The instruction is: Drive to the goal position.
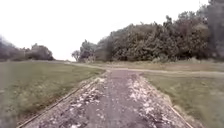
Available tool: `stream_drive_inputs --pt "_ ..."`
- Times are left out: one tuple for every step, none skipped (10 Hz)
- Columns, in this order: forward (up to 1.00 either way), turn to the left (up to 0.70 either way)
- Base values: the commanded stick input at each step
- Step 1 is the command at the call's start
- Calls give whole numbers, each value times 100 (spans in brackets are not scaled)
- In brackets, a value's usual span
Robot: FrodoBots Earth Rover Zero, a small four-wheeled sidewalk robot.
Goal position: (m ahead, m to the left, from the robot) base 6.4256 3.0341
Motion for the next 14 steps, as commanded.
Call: stream_drive_inputs --pt "70 0" --pt "70 0" --pt "70 0" --pt "70 0" --pt "70 0" --pt "70 0" --pt "70 0" --pt "70 0" --pt "70 0" --pt "70 0" --pt "70 0" --pt "70 0" --pt "70 0" --pt "70 0"
